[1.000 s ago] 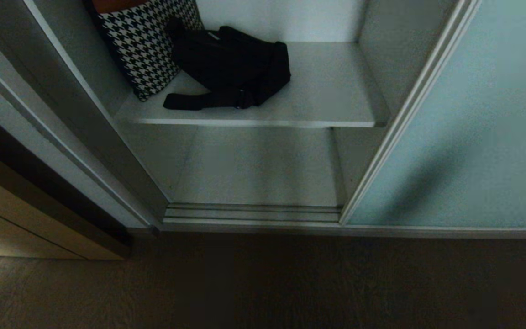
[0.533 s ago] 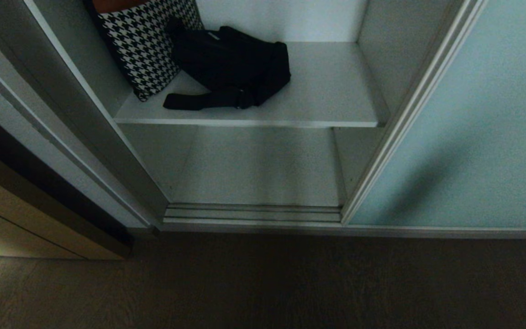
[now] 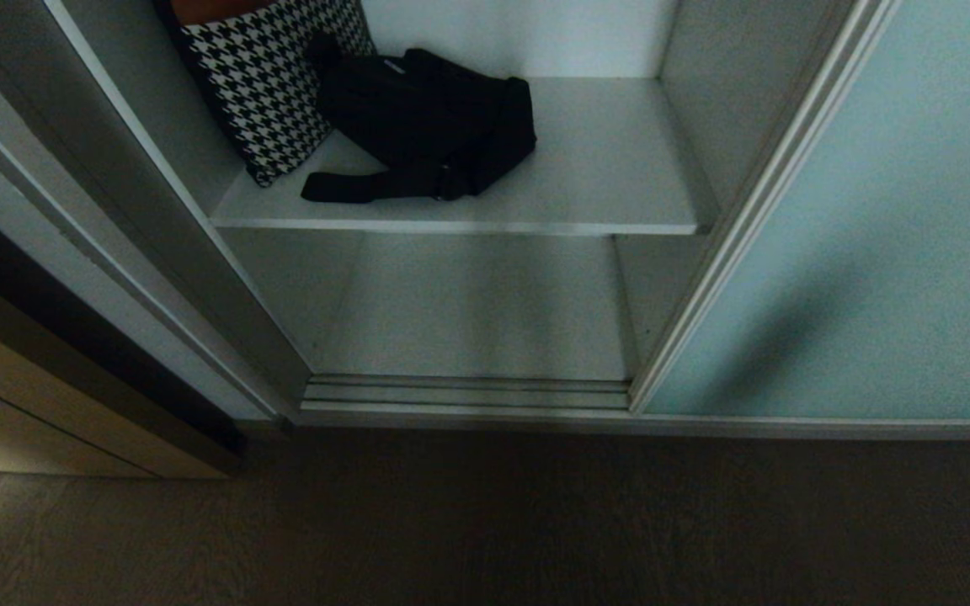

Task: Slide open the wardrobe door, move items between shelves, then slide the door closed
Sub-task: Open the door

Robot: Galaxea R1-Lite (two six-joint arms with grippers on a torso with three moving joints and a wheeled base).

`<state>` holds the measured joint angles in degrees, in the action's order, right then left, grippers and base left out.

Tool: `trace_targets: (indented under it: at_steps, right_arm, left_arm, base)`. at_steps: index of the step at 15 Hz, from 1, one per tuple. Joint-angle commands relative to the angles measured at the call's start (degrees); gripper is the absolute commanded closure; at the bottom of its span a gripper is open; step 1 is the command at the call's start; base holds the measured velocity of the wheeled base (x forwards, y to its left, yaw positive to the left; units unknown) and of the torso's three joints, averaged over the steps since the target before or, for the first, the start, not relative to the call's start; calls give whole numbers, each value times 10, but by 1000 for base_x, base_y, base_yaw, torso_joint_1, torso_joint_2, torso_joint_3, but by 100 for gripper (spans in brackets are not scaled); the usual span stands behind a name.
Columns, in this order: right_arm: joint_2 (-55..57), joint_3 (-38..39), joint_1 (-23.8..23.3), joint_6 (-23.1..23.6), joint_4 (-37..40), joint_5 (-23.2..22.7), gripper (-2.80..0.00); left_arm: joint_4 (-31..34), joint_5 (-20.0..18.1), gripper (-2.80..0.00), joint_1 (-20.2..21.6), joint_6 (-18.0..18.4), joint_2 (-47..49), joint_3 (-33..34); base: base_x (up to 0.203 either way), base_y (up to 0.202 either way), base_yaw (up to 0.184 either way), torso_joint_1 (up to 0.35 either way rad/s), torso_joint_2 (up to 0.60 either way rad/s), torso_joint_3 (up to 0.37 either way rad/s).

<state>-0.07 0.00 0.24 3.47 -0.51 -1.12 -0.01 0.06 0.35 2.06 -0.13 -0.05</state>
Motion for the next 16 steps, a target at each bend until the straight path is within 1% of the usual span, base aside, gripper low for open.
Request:
trace_targets:
  at_steps: [1,3,6,7,12,16]
  right_arm:
    - [0,0,0,0,0,0,0]
    - [-1,0,0,0,0,0,0]
    - [-1,0,0,0,0,0,0]
    - [-1,0,0,0,0,0,0]
    - [0,0,0,0,0,0,0]
    - [-1,0,0,0,0,0,0]
  left_arm:
    - [5,0,0,1,5,3,0]
    - [1,1,0,0,1,3,1]
    - [4,0,0,1,6,3,0]
    - [1,2,0,0,-3,3,0]
    - [0,2,0,0,-21,3,0]
    - [0,2,0,0,-21,3,0]
  base:
    - [0,0,0,0,0,0]
    - [0,0,0,0,0,0]
    - [0,0,0,0,0,0]
    - [0,0,0,0,0,0]
    - [0,0,0,0,0,0]
    - [0,0,0,0,0,0]
